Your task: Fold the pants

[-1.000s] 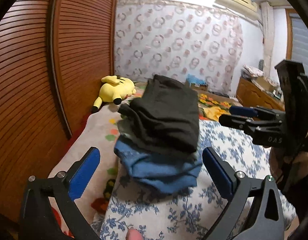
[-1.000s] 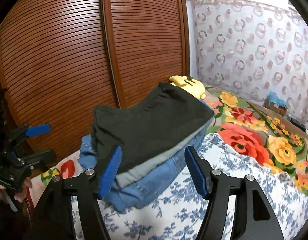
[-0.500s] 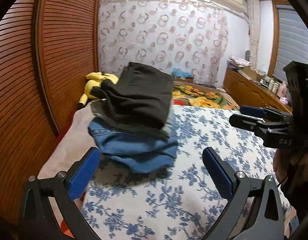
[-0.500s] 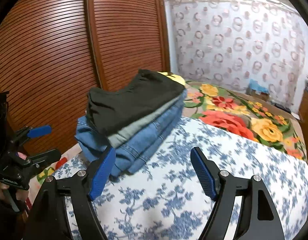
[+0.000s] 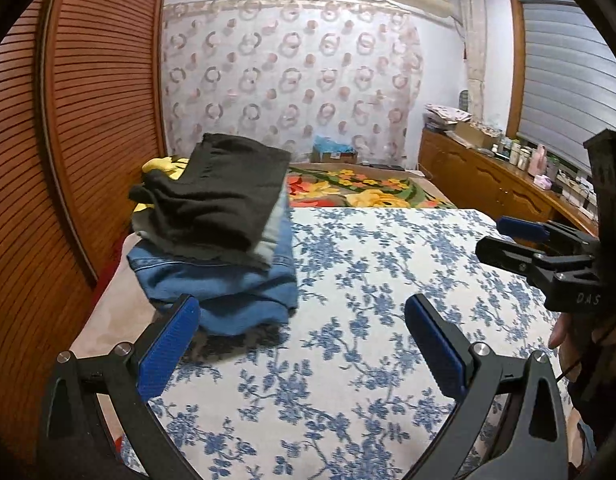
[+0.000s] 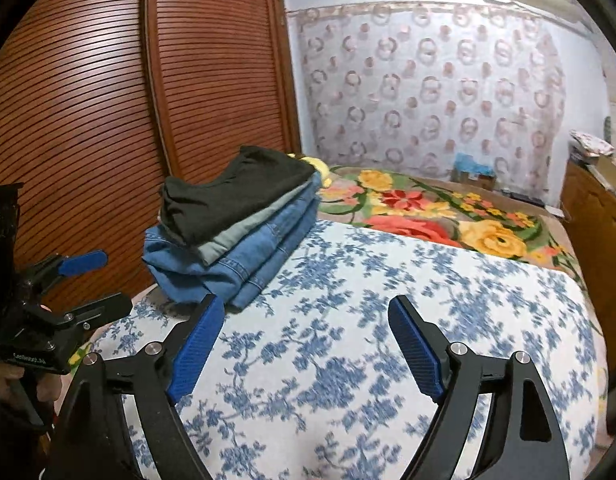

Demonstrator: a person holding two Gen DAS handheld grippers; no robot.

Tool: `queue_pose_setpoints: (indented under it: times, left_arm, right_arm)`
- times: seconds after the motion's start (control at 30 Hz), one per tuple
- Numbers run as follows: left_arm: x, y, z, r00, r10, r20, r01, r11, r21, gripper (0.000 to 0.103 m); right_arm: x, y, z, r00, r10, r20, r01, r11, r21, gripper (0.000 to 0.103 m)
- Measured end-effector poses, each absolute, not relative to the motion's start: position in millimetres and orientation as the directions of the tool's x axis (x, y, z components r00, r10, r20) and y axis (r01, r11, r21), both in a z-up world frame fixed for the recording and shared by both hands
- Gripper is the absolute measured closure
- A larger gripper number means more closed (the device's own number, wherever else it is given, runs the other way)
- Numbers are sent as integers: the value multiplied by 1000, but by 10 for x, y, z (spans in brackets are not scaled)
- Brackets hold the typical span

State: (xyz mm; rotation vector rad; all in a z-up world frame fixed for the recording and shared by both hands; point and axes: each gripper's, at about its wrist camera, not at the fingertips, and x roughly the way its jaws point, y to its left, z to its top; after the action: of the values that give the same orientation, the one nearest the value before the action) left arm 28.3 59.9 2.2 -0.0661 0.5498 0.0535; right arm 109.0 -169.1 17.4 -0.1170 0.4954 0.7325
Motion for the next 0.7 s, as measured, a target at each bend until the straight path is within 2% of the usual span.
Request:
queue_pose_setpoints:
  times: [0.47, 0.7]
  left_arm:
    - [9, 248, 87, 859, 17, -512, -34, 999, -23, 1]
    - [9, 125, 160, 866, -2, -499, -12, 1000, -25, 1]
  right_arm:
    - [431, -2255, 183, 708, 545, -449, -581, 811, 68, 17]
    - [324, -2448, 247, 745, 507, -433, -528, 845, 79, 12]
